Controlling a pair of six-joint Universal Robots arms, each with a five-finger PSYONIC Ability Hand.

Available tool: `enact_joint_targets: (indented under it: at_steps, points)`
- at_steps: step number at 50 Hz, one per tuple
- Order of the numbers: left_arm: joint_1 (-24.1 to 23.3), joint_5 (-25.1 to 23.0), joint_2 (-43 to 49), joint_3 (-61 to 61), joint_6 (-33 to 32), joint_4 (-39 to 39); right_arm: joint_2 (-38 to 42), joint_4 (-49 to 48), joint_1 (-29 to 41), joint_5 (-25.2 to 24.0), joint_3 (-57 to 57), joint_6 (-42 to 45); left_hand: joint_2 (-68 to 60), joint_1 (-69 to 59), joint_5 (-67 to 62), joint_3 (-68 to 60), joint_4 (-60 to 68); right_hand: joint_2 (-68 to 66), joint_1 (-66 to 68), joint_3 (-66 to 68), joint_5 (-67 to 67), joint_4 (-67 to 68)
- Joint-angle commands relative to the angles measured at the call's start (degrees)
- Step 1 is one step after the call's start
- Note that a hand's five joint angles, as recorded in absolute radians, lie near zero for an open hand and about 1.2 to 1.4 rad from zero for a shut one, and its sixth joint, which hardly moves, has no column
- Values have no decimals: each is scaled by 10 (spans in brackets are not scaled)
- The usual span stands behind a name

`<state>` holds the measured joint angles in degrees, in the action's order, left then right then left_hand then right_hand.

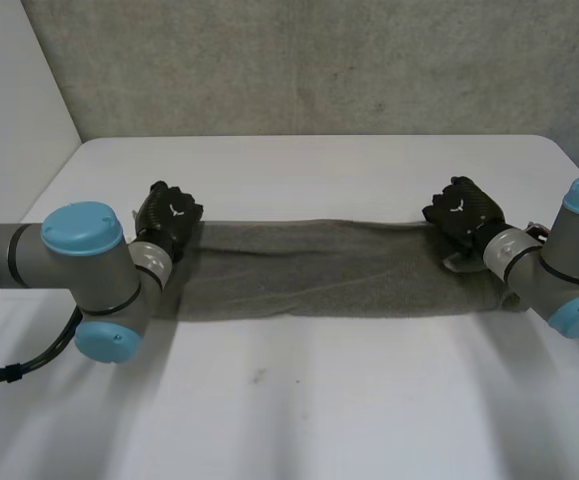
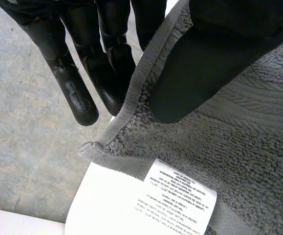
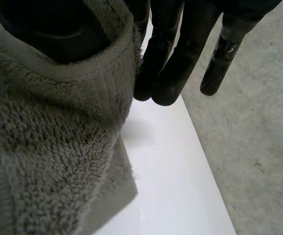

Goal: Fold the towel.

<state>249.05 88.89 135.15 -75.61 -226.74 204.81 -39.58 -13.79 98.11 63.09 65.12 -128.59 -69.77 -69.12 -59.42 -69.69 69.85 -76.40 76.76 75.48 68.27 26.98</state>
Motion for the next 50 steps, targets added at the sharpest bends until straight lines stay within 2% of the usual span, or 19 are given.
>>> enact_joint_targets:
  at_steps: [1, 2, 4, 5, 7, 8, 9, 15, 17, 18, 19, 20, 21, 22, 26, 31, 38, 46, 50]
  points:
    - [5, -1, 4, 1, 1, 4, 5, 1, 0, -4, -7, -12, -102, -109, -106, -103, 102, 77, -80, -67, -95, 418]
    - [5, -1, 6, 4, -1, 4, 5, 1, 0, -4, -7, -12, -102, -109, -106, -103, 102, 78, -81, -69, -97, 416]
    - [5, -1, 8, 6, -3, 4, 6, 2, 0, -5, -12, -13, -102, -109, -106, -103, 102, 295, -299, -286, -314, 199]
    - [5, -1, 9, 7, -4, 4, 6, 2, 0, -5, -12, -13, -102, -109, -106, -103, 102, 296, -300, -287, -315, 198]
    - [5, 0, 9, 10, -4, 3, 6, 2, -2, -5, -18, -14, -102, -109, -106, -103, 102, 578, -581, -568, -596, -83]
    - [5, 0, 10, 11, -4, 3, 6, 2, -2, -5, -18, -14, -102, -109, -106, -103, 102, 579, -583, -570, -598, -85]
    - [5, 0, 10, 11, -4, 3, 6, 2, -5, -7, -22, -15, -102, -109, -106, -103, 102, 664, -668, -655, -683, -170]
    - [5, 7, 10, 10, -4, 4, -1, 2, -9, -13, -45, -57, -102, -109, -106, -103, 102, 664, -668, -655, -683, -170]
    - [6, 8, 8, 11, -4, 4, -6, -4, -13, -15, -48, -81, 43, 37, 40, 42, -44, 664, -668, -655, -683, -170]
    - [6, 8, 8, 11, -4, 4, -12, -4, -22, -17, -52, -110, 44, 37, 40, 43, -45, 664, -668, -655, -683, -170]
    - [6, 9, 7, 12, -4, 4, -12, -4, -22, -17, -52, -110, 150, 144, 147, 150, -151, 664, -668, -655, -683, -170]
    - [6, 9, 7, 12, -4, 4, -21, -4, -31, -21, -56, -140, 151, 145, 148, 151, -152, 664, -668, -655, -683, -170]
    - [6, 9, 6, 13, -4, 4, -21, -4, -31, -21, -56, -141, 288, 282, 285, 287, -289, 664, -668, -655, -683, -170]
    - [6, 9, 6, 15, -4, 4, -28, -4, -38, -26, -61, -171, 356, 350, 353, 355, -357, 664, -668, -655, -683, -170]
    - [6, 10, 6, 23, -4, 3, -33, -5, -56, -27, -76, -237, 358, 352, 355, 358, -359, 664, -668, -655, -683, -170]
    - [9, 22, 6, 28, -4, 3, -30, 11, -74, -28, -96, -272, 363, 357, 360, 363, -364, 664, -668, -655, -683, -170]
    - [9, 30, 6, 24, -3, 2, -20, 66, -78, -32, -103, -284, 384, 377, 380, 383, -384, 664, -668, -655, -683, -170]
    - [10, 30, 1, 17, -3, -2, -22, 55, -78, -38, -103, -322, 389, 382, 385, 388, -389, 664, -668, -655, -683, -170]
    - [18, 36, -8, 6, 0, -2, -35, 43, -79, -39, -102, -386, 387, 381, 384, 386, -388, 664, -668, -655, -683, -170]
